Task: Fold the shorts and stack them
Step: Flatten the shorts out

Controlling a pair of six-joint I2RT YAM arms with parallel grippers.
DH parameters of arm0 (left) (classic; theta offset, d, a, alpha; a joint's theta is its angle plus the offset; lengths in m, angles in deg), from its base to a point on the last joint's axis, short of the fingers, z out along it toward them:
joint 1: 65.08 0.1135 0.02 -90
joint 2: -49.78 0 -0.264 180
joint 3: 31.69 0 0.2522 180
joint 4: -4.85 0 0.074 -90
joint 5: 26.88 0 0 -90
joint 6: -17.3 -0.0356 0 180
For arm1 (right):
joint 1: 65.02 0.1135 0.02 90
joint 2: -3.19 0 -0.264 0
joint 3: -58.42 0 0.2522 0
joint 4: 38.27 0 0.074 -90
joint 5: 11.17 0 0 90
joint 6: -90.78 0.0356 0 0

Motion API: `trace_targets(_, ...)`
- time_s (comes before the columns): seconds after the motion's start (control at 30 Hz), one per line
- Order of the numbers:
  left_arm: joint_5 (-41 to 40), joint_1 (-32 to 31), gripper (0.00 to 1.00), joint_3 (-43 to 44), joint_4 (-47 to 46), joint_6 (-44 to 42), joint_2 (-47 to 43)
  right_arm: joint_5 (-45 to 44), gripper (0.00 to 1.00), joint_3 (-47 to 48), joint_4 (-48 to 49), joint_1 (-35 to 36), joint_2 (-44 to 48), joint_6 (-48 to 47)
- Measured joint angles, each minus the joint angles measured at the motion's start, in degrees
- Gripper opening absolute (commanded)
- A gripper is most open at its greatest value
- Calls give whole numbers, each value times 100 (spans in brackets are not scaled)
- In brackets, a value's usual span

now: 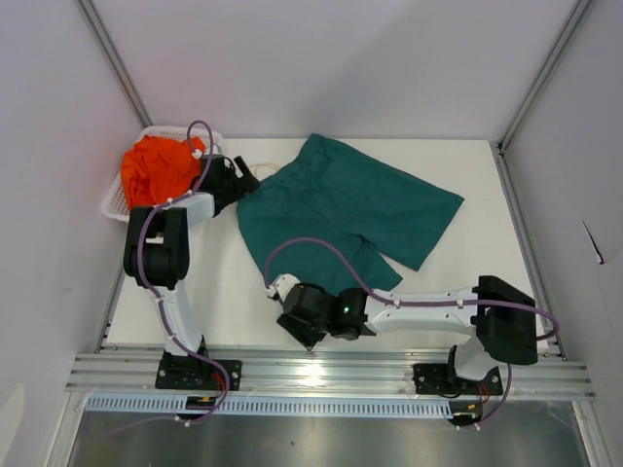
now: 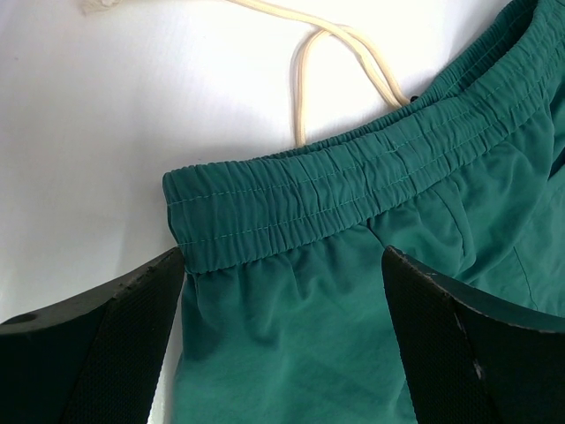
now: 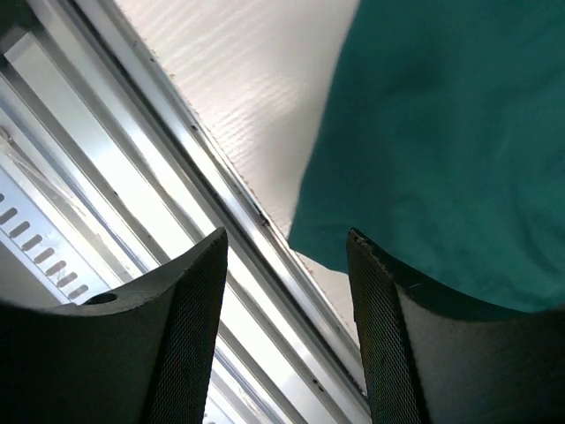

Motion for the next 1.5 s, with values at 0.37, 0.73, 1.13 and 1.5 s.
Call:
trace_targets(0.37,59,15,92,0,-7,0,0,-660,57,450,-192,267,-929,-9)
trace_targets(0.73,63,24,91,-4,-20,0,0,-1172,3,444,-409,254,-1172,153)
trace_targets(1.13,111,35,89,-81,-79,7,-20,-1169,0,-658,-470,275,114,597)
trace_targets(1.5,227,28,88,-1117,-68,308,-643,-1012,0,-1180,-444,-52,551,874)
